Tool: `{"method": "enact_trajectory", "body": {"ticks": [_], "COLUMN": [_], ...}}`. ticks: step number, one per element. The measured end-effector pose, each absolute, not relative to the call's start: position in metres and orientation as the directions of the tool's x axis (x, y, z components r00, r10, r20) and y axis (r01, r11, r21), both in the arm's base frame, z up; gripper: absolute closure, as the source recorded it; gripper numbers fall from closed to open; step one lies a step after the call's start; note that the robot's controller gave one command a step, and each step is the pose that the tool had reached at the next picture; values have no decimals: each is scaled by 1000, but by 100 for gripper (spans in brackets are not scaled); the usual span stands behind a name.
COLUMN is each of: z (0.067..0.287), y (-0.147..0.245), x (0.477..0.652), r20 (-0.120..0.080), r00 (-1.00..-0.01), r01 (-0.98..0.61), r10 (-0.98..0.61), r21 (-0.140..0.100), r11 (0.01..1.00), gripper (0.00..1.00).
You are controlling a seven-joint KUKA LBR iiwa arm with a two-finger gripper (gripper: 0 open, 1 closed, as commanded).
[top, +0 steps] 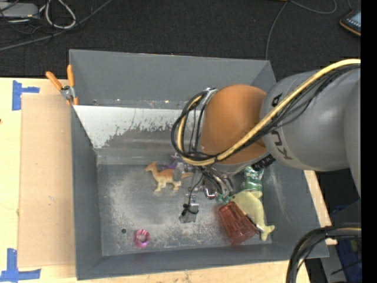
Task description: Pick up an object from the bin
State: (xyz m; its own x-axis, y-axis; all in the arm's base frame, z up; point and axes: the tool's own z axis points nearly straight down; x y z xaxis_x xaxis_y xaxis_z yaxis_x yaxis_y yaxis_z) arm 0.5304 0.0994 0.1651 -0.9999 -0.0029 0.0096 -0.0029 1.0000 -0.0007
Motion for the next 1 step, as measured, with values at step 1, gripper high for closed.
{"method": "enact_trajectory", "body": {"ticks": [1], "z": [168], "y": [99], "x": [532], "r20": [3], "r00": [-1000], "r01": [1], "r10": [1], "r21": [0], "r11": [1000], "gripper": [0]}}
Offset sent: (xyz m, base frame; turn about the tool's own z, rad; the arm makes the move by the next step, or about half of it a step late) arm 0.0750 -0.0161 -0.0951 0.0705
